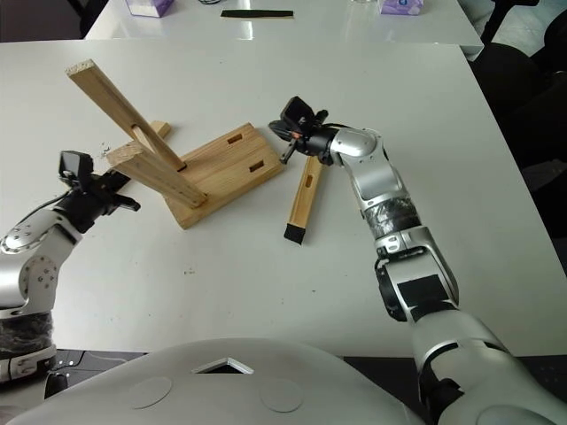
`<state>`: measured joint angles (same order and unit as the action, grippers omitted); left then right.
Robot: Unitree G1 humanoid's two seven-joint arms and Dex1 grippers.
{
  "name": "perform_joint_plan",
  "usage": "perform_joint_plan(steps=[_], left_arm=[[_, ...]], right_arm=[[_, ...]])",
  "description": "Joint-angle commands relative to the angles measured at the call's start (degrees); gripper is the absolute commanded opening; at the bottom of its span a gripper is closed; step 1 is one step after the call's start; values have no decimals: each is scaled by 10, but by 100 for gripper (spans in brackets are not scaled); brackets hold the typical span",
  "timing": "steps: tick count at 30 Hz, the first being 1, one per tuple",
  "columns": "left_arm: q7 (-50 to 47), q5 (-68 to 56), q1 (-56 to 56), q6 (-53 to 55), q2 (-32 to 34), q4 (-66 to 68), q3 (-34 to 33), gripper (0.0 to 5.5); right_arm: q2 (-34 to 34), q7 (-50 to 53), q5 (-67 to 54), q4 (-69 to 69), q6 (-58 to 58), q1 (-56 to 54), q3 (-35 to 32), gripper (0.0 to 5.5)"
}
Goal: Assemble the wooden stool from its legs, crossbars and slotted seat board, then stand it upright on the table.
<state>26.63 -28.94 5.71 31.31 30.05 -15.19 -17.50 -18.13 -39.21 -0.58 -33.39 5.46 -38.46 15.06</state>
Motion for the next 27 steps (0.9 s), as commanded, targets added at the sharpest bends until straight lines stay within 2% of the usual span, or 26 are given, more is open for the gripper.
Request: perform_joint_plan(steps=[1,6,12,20,27], left_arm=[[31,-5,56,31,33,-41,1,0],[71,23,125,27,58,-73,47,0],[81,31,161,22,59,-94,49,0],[83,67,126,4,51,-48,103,0],[83,64,122,3,40,-64,117,0]], right_arm=[[8,43,46,-149,-62,-43,1,4],[15,24,63,-215,-102,-58,3,4],[12,-34,69,-223,-122,-68,7,4],[15,-90,92,-235,-127,-80,23,4],[15,-146,101,-247,-140,-103,28,4]])
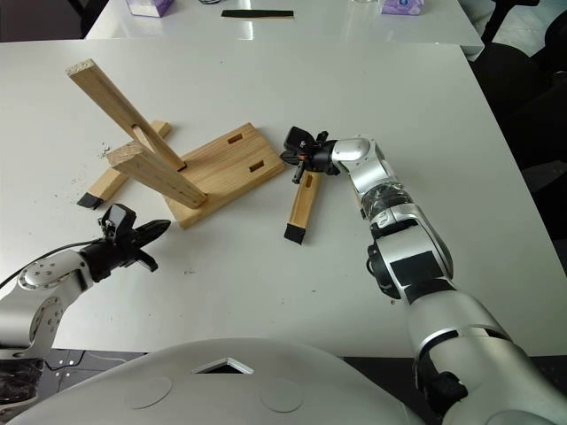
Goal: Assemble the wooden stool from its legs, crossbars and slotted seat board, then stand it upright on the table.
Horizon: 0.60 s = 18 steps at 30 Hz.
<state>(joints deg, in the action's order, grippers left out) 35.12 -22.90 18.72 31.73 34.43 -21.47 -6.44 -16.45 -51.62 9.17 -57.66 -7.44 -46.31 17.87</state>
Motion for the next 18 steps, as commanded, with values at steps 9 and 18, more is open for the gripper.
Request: perform_joint_plan(steps=[9,18], left_arm=[[-1,38,-60,-22,-10,65,16,0],[9,50,-90,-35,-20,84,35,0]], right_arm=[[-4,-65,7,8,-24,-24,5,4],[-29,-158,-26,129,-2,46,8,4]])
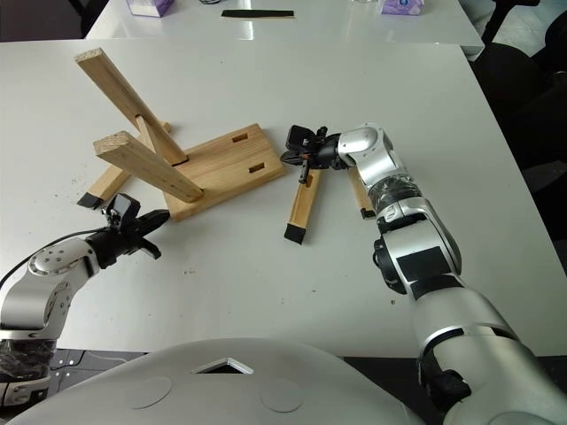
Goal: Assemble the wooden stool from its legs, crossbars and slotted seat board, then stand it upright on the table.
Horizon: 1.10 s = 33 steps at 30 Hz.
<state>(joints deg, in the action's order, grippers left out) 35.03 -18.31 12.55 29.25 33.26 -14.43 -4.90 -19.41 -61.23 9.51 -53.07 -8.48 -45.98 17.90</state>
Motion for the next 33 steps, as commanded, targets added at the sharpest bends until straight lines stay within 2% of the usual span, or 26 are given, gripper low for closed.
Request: perform_joint_plan(steps=[1,8,15,20,23,30,33], left_arm=[[16,7,-39,-15,-5,23,23,0],[50,35,-110,-57,13,119,29,0],[86,84,-226,-123,6,252,70,0],[77,110,-278,-164,-9,334,74,0],[48,117,-290,-183,-6,364,50,0],[34,92,-224,-161,35,293,-26,0],[39,65,-160,-114,36,186,-44,0]], right_arm=[[-8,-76,-36,113,16,57,8,4],[-42,-127,-52,252,64,121,22,4],[-52,-155,-86,363,119,173,31,4],[-63,-163,-105,416,149,185,24,4],[-71,-157,-113,428,158,180,5,4],[-98,-147,-128,429,144,176,-12,4],[-81,-103,-112,373,125,145,-19,4]])
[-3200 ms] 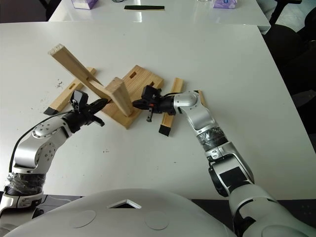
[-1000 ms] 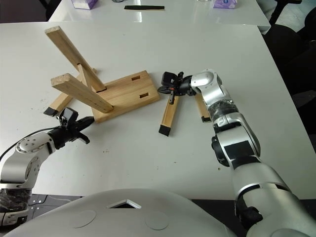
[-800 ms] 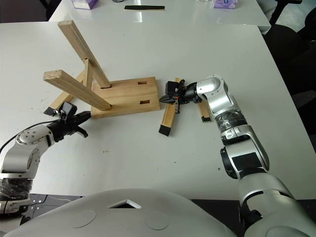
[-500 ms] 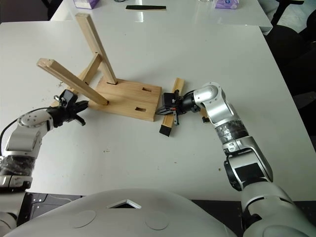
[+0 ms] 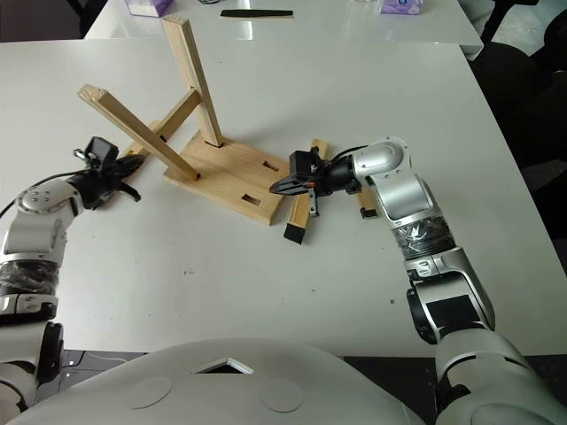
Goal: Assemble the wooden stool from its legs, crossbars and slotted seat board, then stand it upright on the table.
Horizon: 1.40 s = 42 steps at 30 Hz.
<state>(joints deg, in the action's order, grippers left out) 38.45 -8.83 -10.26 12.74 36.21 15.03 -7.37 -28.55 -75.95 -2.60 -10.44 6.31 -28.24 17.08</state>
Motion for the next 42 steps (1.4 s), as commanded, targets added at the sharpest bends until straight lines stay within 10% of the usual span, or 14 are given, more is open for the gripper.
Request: perform_joint_plan(steps=[1,9,17,28,42], left_arm=[[15,-48,101,74,5,-166,-18,0],[25,-53,175,124,-38,-280,88,0],[-14,-19,113,105,-103,-189,143,0],[-15,-11,67,71,-103,-131,134,0],[-14,-11,79,76,-100,-142,124,0]], right_arm=[[26,82,24,-103,-37,-61,-15,4],[87,253,122,-414,-140,-194,10,4],[117,211,167,-543,-203,-227,42,4],[102,23,92,-406,-203,-156,14,4],[94,41,57,-148,-70,-18,17,4]])
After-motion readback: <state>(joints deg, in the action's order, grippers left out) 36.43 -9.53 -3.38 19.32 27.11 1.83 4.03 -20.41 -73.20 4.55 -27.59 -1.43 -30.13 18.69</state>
